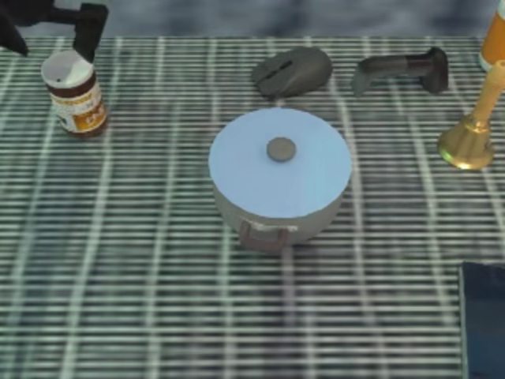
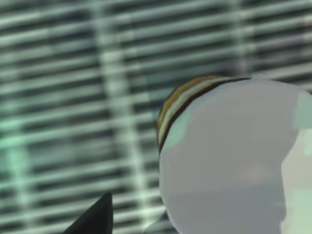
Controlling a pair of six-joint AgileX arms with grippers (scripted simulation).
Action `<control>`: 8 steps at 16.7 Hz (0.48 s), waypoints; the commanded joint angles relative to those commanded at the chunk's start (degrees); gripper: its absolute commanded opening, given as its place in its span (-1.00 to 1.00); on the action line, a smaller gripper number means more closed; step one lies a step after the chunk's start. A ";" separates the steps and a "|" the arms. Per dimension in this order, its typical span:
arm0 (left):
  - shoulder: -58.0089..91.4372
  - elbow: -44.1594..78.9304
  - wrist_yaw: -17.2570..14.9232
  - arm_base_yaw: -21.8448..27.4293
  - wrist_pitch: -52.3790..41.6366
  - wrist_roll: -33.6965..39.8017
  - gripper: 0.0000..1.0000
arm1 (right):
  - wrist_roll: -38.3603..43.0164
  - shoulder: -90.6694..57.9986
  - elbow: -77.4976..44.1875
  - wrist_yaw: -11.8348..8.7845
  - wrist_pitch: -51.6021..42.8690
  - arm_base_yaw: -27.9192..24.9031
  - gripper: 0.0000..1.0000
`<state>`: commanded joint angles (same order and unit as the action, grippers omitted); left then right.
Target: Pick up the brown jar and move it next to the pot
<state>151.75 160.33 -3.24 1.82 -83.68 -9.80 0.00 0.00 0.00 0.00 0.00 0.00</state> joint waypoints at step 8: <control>6.28 6.16 0.66 -0.23 -3.26 -0.07 1.00 | 0.00 0.00 0.00 0.00 0.00 0.00 1.00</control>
<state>158.02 166.49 -2.58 1.59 -86.94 -9.87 0.00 0.00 0.00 0.00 0.00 0.00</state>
